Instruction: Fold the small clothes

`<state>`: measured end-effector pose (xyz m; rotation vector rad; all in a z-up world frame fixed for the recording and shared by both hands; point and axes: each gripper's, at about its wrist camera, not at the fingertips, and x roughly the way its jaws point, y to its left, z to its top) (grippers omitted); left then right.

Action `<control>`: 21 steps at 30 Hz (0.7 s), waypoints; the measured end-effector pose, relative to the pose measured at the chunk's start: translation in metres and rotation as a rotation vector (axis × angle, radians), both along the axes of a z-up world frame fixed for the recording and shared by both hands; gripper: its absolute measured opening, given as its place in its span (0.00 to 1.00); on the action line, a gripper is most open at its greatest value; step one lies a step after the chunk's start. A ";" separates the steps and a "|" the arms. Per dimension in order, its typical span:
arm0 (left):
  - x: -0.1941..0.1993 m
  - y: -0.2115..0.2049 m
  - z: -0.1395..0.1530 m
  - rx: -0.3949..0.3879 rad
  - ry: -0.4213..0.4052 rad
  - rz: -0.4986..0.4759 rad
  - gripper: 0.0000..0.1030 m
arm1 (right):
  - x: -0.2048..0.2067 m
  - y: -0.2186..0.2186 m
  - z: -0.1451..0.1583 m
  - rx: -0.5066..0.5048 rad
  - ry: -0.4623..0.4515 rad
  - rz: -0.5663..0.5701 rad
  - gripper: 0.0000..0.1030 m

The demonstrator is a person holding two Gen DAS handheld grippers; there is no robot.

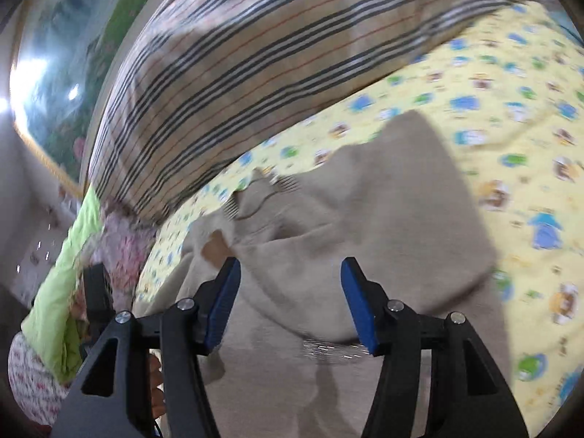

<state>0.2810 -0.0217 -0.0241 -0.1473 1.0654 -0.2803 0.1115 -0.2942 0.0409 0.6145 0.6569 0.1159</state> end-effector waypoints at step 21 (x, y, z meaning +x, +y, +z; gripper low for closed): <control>-0.017 0.066 -0.020 -0.086 -0.089 0.042 0.29 | -0.035 -0.046 -0.004 0.039 -0.019 -0.137 0.57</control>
